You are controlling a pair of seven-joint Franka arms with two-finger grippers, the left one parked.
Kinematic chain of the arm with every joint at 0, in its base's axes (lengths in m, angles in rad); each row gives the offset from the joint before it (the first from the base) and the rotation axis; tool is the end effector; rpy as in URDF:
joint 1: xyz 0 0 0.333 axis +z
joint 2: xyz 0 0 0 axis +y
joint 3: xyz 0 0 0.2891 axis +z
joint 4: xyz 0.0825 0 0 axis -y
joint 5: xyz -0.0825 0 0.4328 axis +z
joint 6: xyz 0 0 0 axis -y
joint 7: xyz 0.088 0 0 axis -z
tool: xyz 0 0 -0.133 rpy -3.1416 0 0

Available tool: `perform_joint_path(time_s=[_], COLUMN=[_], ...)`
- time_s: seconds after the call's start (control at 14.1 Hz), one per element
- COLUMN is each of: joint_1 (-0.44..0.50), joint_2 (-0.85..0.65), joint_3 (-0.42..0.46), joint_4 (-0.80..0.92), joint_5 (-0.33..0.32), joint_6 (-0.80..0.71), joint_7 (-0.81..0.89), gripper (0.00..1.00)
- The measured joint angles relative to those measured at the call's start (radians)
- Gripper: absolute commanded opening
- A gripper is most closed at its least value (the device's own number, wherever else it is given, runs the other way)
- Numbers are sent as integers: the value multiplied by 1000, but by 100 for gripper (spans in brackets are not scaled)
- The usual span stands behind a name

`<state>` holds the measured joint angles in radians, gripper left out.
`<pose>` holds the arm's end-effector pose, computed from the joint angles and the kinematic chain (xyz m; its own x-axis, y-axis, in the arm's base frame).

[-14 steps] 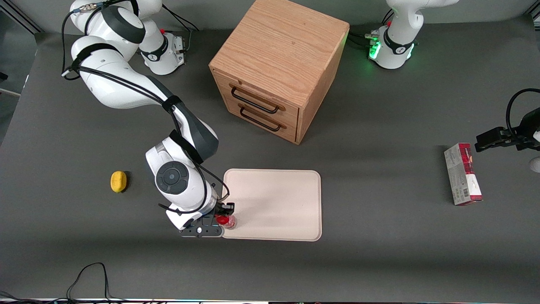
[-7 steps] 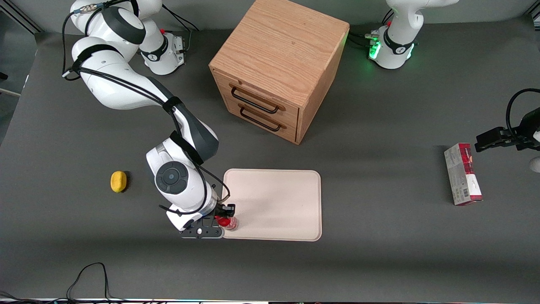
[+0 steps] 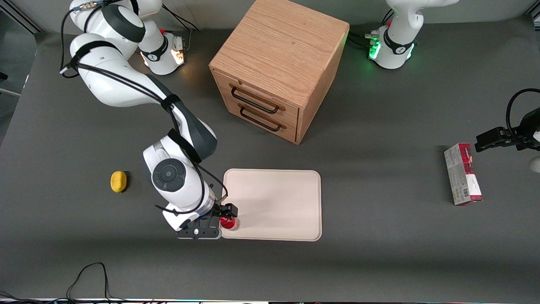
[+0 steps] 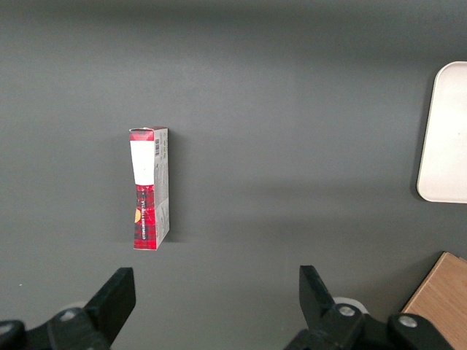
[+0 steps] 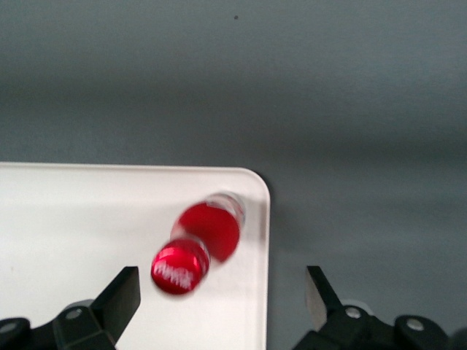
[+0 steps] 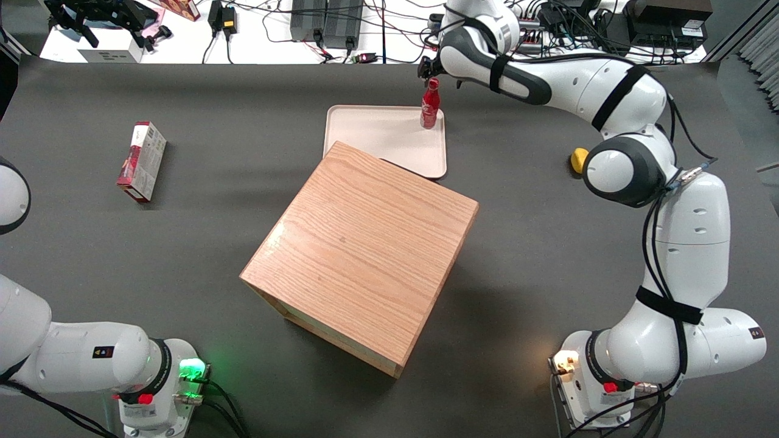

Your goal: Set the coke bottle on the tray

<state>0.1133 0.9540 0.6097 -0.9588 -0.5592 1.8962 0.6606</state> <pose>0.7356 0.3521 0.3002 0.9921 -0.0315 0.1214 -0.0293 -0.9994 -0.0196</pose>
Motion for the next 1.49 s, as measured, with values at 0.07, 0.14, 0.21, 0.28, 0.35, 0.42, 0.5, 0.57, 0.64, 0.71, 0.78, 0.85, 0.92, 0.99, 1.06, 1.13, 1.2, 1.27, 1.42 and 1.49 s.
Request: perform_joint_path(time_s=[0.07, 0.14, 0.21, 0.28, 0.35, 0.42, 0.5, 0.57, 0.64, 0.71, 0.78, 0.85, 0.92, 0.99, 1.06, 1.13, 1.2, 1.27, 1.42, 1.49], joint_1=[6, 13, 17, 16, 12, 5, -6, -23, -46, -74, -107, -139, -161, -171, -172, -171, -168, -164, -151, -142], joint_2=[-41, -96, -164, -248, -334, -421, -495, -554, -603, -650, -701, -756, -811, -866, -913, -954, -987, -1014, -1048, -1055], joint_3=[-19, -65, -126, -197, -265, -329, -375, -407, -428, -443, -457, -469, -489, -524, -560, -584, -595, -598, -598, -598], joint_4=[-8, -23, -55, -111, -177, -247, -302, -343, -373, -403, -439, -481, -524, -566, -606, -645, -681, -712, -752, -761], joint_5=[36, 108, 193, 274, 335, 378, 399, 411, 426, 455, 493, 536, 573, 600, 617, 625, 627, 627, 627, 626], joint_6=[-35, -64, -85, -103, -117, -142, -183, -225, -259, -281, -290, -291, -292, -299, -306, -308, -308, -307, -306, -306], joint_7=[0, -8, -41, -104, -172, -233, -273, -302, -338, -375, -404, -427, -445, -466, -488, -503, -509, -509, -509, -509], gripper=[100, 100, 100, 100, 100, 100, 100, 100, 100, 100, 100, 100, 100, 100, 100, 100, 100, 100, 100, 100])
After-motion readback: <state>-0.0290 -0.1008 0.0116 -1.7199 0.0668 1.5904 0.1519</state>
